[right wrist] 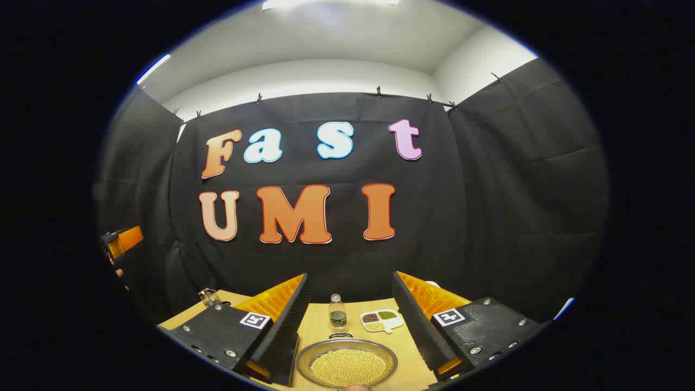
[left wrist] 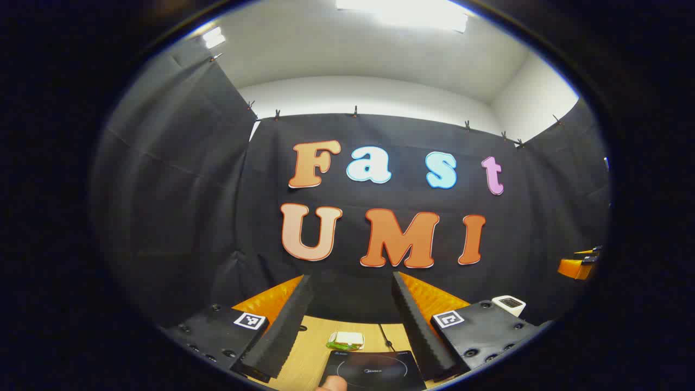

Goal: First push the handle of the pot to place it horizontally, then grasp the pot with both hands and set it on the induction cooktop.

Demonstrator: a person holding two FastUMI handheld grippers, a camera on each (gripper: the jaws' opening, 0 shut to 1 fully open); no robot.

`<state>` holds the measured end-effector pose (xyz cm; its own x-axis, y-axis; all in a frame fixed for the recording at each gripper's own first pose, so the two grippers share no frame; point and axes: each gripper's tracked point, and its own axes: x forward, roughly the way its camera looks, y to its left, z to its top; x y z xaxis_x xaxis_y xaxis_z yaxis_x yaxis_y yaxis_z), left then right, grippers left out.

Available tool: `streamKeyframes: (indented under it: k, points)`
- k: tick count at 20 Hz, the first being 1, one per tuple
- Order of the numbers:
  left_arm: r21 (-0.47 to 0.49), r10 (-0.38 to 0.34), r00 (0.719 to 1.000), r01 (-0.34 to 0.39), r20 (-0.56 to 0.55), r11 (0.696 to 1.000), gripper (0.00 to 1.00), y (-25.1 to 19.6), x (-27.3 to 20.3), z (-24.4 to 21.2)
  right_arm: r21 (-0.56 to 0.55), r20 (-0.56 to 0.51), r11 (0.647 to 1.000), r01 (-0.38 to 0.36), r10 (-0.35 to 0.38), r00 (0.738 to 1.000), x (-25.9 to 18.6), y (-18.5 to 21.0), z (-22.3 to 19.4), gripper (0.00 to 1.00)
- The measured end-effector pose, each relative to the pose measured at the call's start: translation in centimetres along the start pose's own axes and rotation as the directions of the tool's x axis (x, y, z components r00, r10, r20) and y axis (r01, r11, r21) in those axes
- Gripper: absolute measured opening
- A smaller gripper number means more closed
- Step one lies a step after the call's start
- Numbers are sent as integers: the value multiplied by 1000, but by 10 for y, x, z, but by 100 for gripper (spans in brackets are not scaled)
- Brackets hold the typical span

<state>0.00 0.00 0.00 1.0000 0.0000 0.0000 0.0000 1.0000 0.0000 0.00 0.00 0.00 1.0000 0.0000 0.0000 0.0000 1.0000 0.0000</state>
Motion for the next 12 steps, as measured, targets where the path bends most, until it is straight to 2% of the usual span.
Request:
streamKeyframes:
  k: [4, 6, 7, 12]
  points:
    - [-74, -54, 998, 53, -14, 996, 99, -14, -8, 3, 8, 0, 1000, 1, -1, 1000, -3, -2, 2, 99]
    - [-57, -45, 999, 45, -2, 997, 96, -10, -8, 9, 8, 0, 1000, 4, -4, 1000, -4, -3, 2, 99]
    - [-52, -43, 999, 43, 4, 998, 94, -9, -9, 11, 4, 1, 1000, 8, -8, 1000, -5, -6, 4, 93]
    - [-62, -52, 999, 51, -8, 997, 96, -13, -12, 11, -10, 5, 1000, 8, -8, 1000, -8, -4, 7, 93]
